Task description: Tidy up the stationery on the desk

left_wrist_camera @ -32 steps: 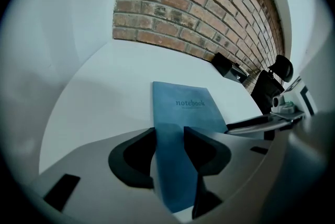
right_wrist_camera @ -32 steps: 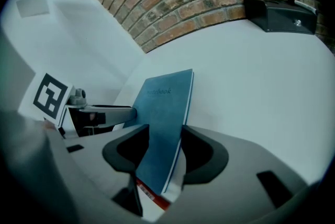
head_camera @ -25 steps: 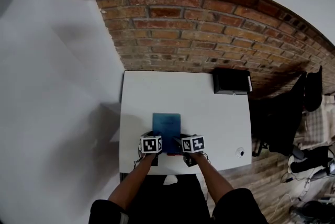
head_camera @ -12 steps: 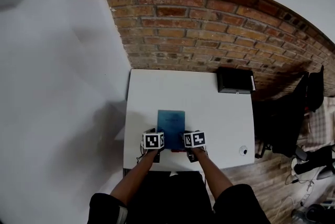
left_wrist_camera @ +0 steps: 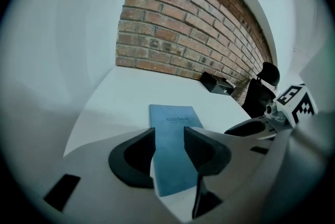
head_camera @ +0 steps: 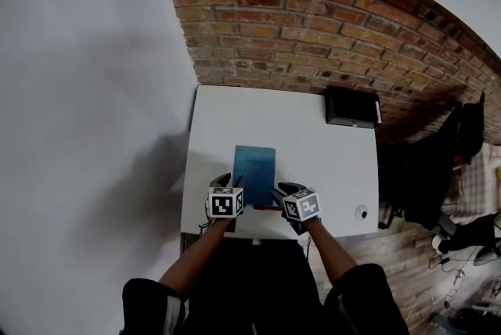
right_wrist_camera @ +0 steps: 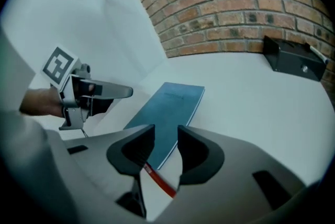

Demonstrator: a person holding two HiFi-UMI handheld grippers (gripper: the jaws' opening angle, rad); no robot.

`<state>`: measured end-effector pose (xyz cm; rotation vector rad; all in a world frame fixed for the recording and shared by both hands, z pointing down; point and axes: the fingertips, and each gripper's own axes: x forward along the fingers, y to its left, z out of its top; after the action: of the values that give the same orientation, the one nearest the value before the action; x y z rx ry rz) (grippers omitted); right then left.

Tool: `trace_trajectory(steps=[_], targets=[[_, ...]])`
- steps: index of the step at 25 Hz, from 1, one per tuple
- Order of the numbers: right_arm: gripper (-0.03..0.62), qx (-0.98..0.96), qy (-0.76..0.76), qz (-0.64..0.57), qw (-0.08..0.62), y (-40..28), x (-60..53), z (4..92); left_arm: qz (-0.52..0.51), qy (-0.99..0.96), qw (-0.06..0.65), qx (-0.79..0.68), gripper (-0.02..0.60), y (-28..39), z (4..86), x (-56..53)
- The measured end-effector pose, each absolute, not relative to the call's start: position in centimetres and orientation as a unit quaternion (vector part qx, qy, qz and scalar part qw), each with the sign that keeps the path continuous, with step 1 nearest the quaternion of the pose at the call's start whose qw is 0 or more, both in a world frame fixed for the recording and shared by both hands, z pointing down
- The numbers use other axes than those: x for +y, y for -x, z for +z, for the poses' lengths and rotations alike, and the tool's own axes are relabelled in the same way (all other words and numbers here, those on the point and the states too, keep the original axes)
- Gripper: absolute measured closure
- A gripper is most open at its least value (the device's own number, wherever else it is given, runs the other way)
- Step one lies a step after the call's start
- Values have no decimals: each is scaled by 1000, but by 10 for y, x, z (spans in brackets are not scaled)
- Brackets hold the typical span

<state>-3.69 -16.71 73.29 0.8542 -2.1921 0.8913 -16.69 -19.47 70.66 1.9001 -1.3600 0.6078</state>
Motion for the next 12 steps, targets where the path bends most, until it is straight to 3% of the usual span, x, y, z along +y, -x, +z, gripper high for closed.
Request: trace_trajectory(steps=[7, 12], targets=[[456, -870, -238, 231, 364, 34, -125, 732, 244, -758, 312, -519, 405, 159, 695, -180], [456, -865, -169, 150, 449, 27, -97, 756, 250, -753, 318, -519, 405, 167, 699, -172]])
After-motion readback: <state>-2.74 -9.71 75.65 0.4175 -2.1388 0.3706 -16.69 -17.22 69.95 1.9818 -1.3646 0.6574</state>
